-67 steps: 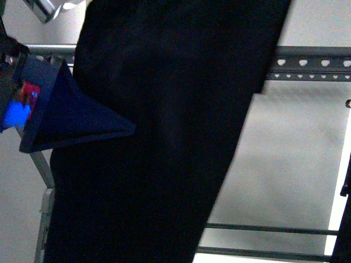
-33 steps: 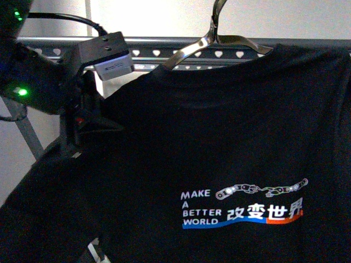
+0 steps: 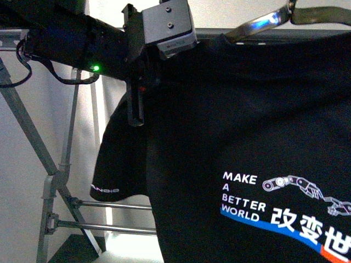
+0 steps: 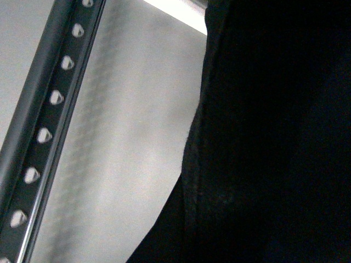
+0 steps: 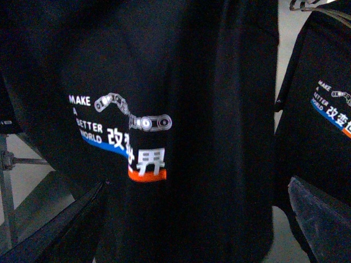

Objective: Hang clothes on hanger

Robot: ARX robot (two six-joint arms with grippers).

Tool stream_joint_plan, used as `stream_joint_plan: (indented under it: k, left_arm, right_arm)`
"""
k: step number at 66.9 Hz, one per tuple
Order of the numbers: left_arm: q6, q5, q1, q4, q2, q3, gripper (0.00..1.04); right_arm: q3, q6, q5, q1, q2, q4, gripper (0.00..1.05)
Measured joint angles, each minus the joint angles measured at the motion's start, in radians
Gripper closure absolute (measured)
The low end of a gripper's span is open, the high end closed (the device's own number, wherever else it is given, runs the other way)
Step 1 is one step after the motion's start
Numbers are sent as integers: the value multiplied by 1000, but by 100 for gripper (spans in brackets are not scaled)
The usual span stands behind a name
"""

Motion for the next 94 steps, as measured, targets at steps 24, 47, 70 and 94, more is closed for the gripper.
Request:
stream_joint_plan:
  k: [24,47,70,94]
  left_arm:
    - [121,-58,8,-23,33,13,96]
    - [62,-185,10,-11,72,110,96]
    - [-26,-198,7,-7,79,136,96]
    - [-26,-193,7,-17,79,136,96]
  right_arm:
    - [0,0,0,0,0,0,7]
    - [0,0,0,0,0,0,7]
    - [356,-126,-820,-483,584,37,7]
    - [889,-1224,-983,-472,1143,171,7]
